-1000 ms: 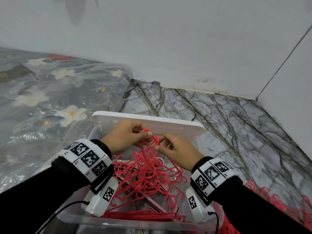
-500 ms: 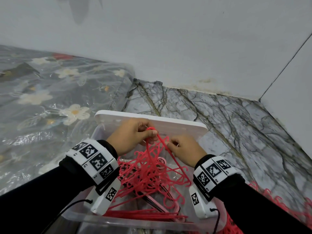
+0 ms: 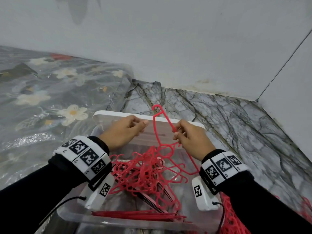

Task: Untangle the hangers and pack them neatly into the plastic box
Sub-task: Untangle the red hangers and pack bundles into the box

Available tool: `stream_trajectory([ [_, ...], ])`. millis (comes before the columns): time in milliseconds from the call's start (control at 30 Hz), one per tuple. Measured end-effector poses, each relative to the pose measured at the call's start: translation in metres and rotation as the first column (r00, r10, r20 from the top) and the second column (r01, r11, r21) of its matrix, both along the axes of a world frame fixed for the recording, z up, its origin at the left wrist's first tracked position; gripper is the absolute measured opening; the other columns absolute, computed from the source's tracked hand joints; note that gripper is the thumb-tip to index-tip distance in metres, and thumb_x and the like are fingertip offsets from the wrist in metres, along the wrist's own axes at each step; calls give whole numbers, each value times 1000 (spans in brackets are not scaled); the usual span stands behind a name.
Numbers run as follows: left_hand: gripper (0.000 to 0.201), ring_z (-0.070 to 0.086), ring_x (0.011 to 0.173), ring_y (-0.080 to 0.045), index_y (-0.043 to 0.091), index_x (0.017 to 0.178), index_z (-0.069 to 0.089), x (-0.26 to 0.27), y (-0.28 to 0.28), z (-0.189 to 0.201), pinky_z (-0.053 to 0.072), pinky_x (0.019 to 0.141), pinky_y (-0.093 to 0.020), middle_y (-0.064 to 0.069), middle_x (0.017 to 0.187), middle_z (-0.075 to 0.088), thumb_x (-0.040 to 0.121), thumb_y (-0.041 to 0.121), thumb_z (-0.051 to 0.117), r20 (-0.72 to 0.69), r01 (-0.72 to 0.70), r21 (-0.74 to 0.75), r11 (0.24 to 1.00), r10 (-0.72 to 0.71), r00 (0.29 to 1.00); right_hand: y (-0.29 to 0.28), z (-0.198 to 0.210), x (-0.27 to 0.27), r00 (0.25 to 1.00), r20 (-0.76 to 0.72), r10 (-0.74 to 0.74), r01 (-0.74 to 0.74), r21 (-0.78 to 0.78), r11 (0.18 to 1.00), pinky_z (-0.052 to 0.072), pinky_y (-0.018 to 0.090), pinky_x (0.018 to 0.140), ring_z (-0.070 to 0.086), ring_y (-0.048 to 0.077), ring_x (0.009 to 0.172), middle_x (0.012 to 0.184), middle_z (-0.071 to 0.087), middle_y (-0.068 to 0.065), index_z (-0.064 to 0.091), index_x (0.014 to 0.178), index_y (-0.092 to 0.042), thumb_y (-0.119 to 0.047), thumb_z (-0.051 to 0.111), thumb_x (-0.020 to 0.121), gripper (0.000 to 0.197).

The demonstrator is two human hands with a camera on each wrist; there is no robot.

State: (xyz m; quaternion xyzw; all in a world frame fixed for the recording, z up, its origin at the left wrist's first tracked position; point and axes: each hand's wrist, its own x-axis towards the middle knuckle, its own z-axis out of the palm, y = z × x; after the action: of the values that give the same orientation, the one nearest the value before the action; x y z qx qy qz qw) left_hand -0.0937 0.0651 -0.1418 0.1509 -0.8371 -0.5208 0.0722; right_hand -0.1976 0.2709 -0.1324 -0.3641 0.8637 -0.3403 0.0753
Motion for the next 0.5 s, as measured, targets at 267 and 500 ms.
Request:
stream_trajectory([
  [267,65,65,69,-12,11,101,62,17,10,-5,55,68,-32,-8,92,71,70,68,59,426,345,-102,933,-272,863,10,8,-8,994,108,-27,44,-155,987,43,14,59,60,9,66,76,66,0,50,85,-27,-6,46,96,24],
  [500,13,61,47,-2,14,82,61,18,5,-7,48,46,-16,5,63,69,84,2,67,521,417,-194,888,-267,810,8,1,-7,999,19,27,-25,-88,996,49,24,71,58,1,66,72,65,-8,53,91,-21,-7,47,95,15],
])
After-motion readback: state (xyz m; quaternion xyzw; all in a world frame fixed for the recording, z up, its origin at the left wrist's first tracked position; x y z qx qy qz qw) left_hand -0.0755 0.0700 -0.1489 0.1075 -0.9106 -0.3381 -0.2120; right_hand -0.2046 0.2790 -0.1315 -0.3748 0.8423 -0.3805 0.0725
